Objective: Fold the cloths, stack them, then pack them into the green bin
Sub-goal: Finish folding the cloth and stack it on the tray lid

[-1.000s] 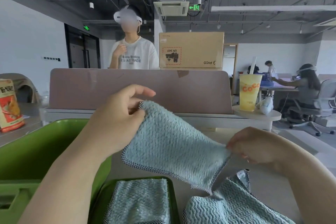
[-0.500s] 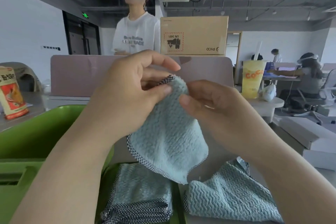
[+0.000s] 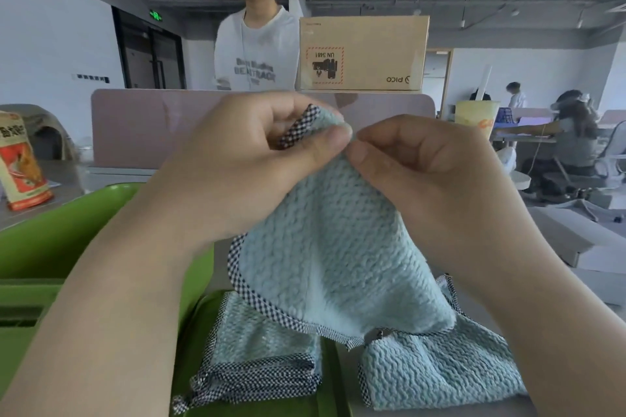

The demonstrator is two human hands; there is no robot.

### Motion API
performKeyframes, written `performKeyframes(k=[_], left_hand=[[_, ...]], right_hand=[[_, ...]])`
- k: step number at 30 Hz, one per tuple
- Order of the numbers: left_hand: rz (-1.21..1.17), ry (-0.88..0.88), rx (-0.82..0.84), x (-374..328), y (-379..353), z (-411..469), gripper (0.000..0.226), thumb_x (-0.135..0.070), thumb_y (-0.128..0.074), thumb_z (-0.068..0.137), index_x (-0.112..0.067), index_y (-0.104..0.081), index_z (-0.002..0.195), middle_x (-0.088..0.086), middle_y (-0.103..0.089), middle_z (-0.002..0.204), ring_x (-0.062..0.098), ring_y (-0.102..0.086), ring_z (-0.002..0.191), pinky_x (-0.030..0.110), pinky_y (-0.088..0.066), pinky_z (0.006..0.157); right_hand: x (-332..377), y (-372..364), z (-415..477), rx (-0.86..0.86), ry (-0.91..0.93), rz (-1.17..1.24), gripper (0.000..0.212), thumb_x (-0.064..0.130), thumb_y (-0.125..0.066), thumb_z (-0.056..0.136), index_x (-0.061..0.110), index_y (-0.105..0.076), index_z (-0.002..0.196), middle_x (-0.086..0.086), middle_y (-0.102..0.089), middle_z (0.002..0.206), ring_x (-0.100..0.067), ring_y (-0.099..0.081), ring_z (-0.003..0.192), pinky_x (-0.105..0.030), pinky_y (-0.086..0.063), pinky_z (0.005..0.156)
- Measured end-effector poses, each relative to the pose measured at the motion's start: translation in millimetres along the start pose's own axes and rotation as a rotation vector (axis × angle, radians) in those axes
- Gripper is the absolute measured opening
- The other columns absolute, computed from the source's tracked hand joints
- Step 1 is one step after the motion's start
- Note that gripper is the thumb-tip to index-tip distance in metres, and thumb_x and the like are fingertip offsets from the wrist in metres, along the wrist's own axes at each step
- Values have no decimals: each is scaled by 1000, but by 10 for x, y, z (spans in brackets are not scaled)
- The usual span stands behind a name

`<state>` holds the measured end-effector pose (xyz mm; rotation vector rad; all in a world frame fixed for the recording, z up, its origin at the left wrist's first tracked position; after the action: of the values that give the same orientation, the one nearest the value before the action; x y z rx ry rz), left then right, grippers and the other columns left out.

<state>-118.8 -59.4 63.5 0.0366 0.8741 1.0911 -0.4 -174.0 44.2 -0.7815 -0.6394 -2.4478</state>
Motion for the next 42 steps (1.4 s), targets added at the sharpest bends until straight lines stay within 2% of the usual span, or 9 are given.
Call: performKeyframes(k=[6,12,17,20,30,34,37,40,42], left_hand=[[168,-41,-121,52,21,31,2,-36,-71,76,-35,-72,77,-19,-72,80,-1,-66,75,20,-50,67],[267,-40,-281,114,129,36,9,-33,-74,76,-40,-70,73,-37,-63,81,-12,-61,74,2,-44,60],[300,-31,-385,191,204,40,11,-33,-72,78,-42,-67,73,-34,-65,72,-13,-60,77,6,-45,62],[337,-31,-432,227,241,42,6,-33,-71,79,-38,-69,81,-31,-61,73,-17,-58,74,3,-42,64],[372,-47,-586,246,329,29,14,-31,-69,83,-26,-74,95,-27,-59,77,-12,-58,70,3,-42,63],[354,-50,-614,244,336,15,12,-31,-69,83,-29,-72,94,-28,-58,76,-18,-55,67,-3,-38,59],[348,-52,-615,246,336,16,12,-31,-69,83,-32,-71,95,-28,-57,75,-21,-54,66,-3,-38,59],[327,-63,-591,237,309,22,14,-32,-69,82,-31,-71,95,-28,-60,78,-17,-56,69,0,-42,64],[268,-80,-569,201,286,24,9,-34,-70,81,-37,-70,90,-30,-62,77,-16,-58,70,-1,-42,63]], right_hand=[[-142,-61,14,139,-50,-100,22,38,-64,83,18,-73,86,-12,-74,82,-33,-68,81,-47,-55,74],[-424,-169,34,304,-116,-181,46,45,-60,79,1,-65,91,-27,-68,90,-45,-64,86,-57,-53,76],[-600,-237,40,376,-173,-299,29,31,-64,87,5,-63,75,-14,-68,70,-23,-54,56,-35,-48,59],[-661,-285,28,437,-187,-363,27,29,-63,88,4,-63,79,-15,-68,74,-29,-59,61,-33,-49,63],[-953,-319,-16,631,-314,-588,40,19,-59,91,19,-40,56,6,-41,51,-10,-37,46,-23,-32,48],[-1054,-304,-21,679,-338,-607,32,17,-58,92,19,-49,61,9,-50,55,-6,-46,53,-23,-39,56],[-1127,-270,-16,707,-357,-615,20,18,-56,92,17,-63,74,10,-70,70,-8,-66,74,-30,-53,78],[-1054,-177,6,738,-310,-645,15,25,-59,91,17,-61,78,5,-68,78,-7,-61,70,-26,-50,73],[-903,-139,30,722,-228,-497,12,32,-64,88,24,-66,97,9,-72,95,0,-64,83,-24,-52,84]])
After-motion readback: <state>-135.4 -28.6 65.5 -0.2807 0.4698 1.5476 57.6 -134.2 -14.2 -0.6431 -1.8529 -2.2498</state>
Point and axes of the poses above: each hand's wrist, its own z-axis towards the middle knuckle, its own y-axis out of the back of the hand, x = y × z, the point moved 1 cm from there along z, towards the middle knuckle
